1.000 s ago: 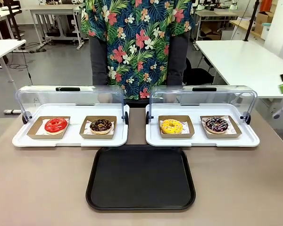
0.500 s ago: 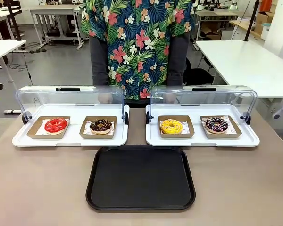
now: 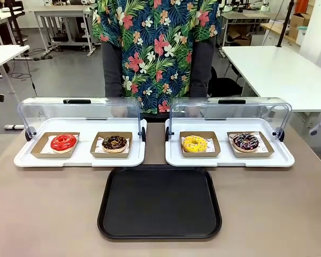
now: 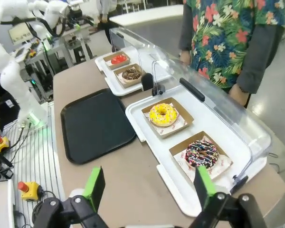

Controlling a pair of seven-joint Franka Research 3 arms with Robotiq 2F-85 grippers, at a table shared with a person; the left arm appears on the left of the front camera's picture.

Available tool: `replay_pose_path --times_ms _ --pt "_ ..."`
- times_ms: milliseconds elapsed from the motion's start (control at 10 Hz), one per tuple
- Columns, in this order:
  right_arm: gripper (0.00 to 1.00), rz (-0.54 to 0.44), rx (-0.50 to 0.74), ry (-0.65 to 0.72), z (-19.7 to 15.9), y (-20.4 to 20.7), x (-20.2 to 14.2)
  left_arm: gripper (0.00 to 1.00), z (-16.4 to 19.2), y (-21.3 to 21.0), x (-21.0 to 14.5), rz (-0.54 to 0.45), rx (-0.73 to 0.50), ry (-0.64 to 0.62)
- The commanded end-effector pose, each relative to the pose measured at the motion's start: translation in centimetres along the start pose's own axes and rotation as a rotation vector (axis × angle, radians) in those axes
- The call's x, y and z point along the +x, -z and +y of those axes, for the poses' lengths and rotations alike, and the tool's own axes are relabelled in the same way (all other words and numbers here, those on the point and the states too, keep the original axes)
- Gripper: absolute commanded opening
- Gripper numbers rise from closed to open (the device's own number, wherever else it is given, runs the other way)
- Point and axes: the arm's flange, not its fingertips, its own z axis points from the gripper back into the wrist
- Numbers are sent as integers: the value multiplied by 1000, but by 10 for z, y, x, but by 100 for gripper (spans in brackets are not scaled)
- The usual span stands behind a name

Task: Move the fourth donut from the left to the tray.
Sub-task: Pick up the Paper togo box containing the Donut indicated by the person and place it on the Handle tray.

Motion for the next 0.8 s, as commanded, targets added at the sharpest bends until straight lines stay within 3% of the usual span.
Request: replay_pose_path --times_ms 0,100,200,700 --pt "100 -15 -2 -28 -5 -3 5 100 2 0 1 -69 -8 37" --pt "100 -12 -8 -10 -3 0 3 100 -6 -6 4 -89 9 34" --pt "100 -3 0 0 -1 -1 0 100 -1 -2 1 -24 -1 8" --pt "100 -3 0 0 -1 -1 0 100 -1 -2 1 -24 -1 8"
